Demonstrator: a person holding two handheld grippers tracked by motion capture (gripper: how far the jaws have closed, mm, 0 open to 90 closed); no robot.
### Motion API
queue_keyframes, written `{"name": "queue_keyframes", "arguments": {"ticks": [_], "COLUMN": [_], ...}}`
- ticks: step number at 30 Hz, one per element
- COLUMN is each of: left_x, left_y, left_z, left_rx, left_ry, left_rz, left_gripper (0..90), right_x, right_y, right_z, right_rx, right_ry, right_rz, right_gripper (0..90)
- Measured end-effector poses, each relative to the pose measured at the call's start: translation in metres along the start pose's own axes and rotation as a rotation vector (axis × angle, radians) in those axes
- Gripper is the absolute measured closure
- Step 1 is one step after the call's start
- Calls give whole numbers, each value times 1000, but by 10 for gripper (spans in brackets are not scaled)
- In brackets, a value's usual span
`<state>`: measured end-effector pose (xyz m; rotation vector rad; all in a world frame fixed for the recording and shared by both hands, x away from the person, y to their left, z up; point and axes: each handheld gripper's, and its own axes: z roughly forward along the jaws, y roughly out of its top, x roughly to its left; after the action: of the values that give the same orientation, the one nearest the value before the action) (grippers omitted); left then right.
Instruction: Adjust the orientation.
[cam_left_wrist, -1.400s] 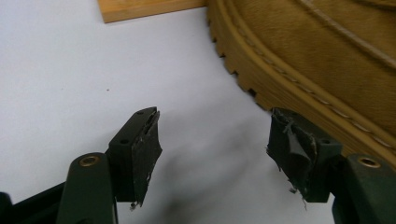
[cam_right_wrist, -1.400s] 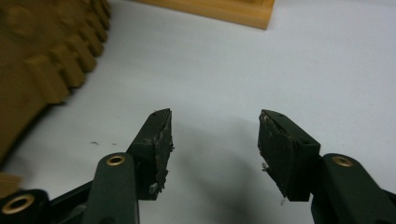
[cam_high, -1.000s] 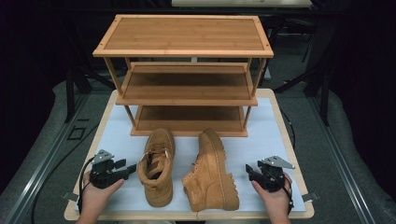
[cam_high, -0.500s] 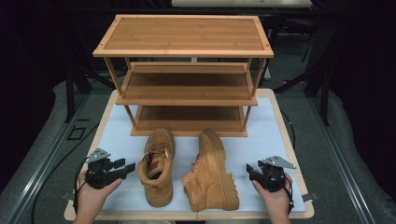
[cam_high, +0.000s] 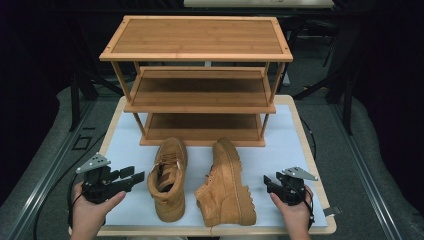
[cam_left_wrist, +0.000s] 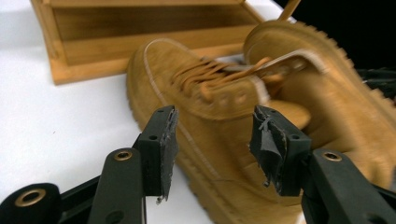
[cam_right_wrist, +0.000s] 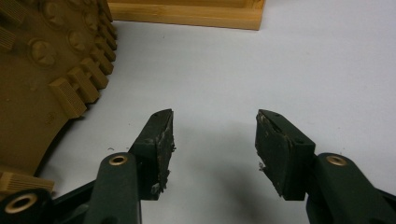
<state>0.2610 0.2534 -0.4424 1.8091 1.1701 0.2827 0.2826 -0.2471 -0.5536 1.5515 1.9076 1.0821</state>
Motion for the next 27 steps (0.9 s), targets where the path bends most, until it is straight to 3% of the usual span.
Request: {"name": "queue_keyframes", "arguments": {"ticks": [3,9,13,16,21,27], "left_x": [-7,-19,-21,-22,-24,-22], "left_y": [3,4,2,0,0,-1], "left_z": [-1,14,24,29,31,27], "left_rx": [-1,24,46,48,50,43], "left_ry": [-32,-22,4,-5,4,23], "left_rz": [-10,15,31,28,43,60], "left_gripper": [500,472,538,585,636,778], "right_x": [0,1,0,0,-1,-2], "right_y": [0,0,0,-1,-1,-1], "right_z": [0,1,1,1,2,2], "right_rx": [0,-8,1,3,6,4], "right_ry": [2,7,3,1,9,3], "right_rz": [1,5,4,9,12,18], "right_gripper": [462,461,461,461,461,461]}}
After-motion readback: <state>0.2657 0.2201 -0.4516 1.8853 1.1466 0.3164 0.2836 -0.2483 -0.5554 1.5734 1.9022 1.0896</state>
